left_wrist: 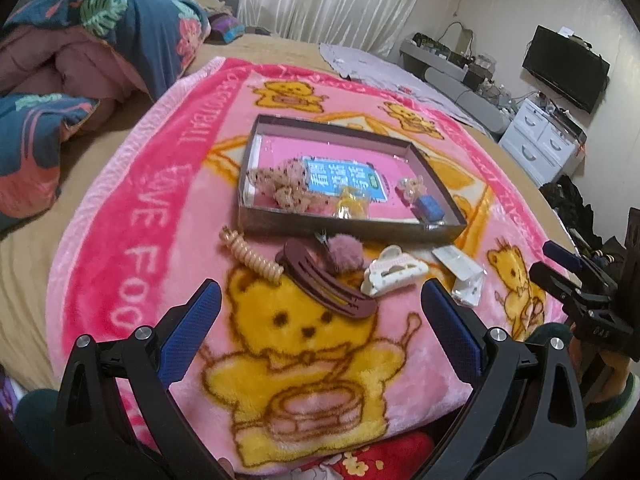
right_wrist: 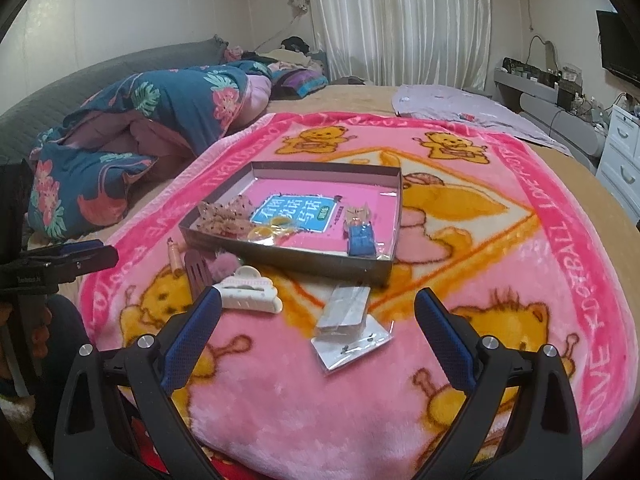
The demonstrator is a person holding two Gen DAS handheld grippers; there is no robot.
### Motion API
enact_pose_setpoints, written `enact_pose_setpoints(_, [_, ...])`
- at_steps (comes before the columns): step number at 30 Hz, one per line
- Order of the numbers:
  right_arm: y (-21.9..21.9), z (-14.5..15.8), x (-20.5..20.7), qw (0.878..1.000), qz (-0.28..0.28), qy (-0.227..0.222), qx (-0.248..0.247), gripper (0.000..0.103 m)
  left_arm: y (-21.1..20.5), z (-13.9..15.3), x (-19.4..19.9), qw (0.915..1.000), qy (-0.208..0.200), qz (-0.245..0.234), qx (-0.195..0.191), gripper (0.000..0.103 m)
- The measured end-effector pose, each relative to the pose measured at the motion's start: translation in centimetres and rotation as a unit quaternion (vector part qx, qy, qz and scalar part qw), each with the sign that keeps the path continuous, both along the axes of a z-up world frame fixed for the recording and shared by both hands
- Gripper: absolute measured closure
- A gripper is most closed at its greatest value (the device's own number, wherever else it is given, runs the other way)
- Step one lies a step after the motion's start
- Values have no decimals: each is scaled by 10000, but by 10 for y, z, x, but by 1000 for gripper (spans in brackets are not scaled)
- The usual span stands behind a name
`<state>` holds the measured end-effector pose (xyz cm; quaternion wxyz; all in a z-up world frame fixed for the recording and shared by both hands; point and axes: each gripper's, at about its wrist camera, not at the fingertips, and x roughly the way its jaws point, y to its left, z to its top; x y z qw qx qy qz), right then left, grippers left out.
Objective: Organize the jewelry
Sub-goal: 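Move left tool to the brown snap clip while right tool approaches the clear plastic bag, then close left tool on the brown snap clip while right tool closes on the clear bag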
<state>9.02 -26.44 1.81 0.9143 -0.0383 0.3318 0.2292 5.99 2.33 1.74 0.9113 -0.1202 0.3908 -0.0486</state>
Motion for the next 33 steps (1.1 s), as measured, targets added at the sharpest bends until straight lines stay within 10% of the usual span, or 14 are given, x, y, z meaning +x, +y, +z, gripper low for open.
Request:
enact_pose_setpoints(4, [-3,-3,3,10000,-42,22,14,7,-3,-17,1,9996,207,-130,-164,10])
enact_pose_setpoints(12, [-7,-11,8,9999,-119,100,12,7,-8,-55,13,9914,748,-437,-984,58])
enact_pose_setpoints(33, [-12,-36,47,9986,-358,344,-166,7,3,-105,70,9640,1291,19,-2326,80])
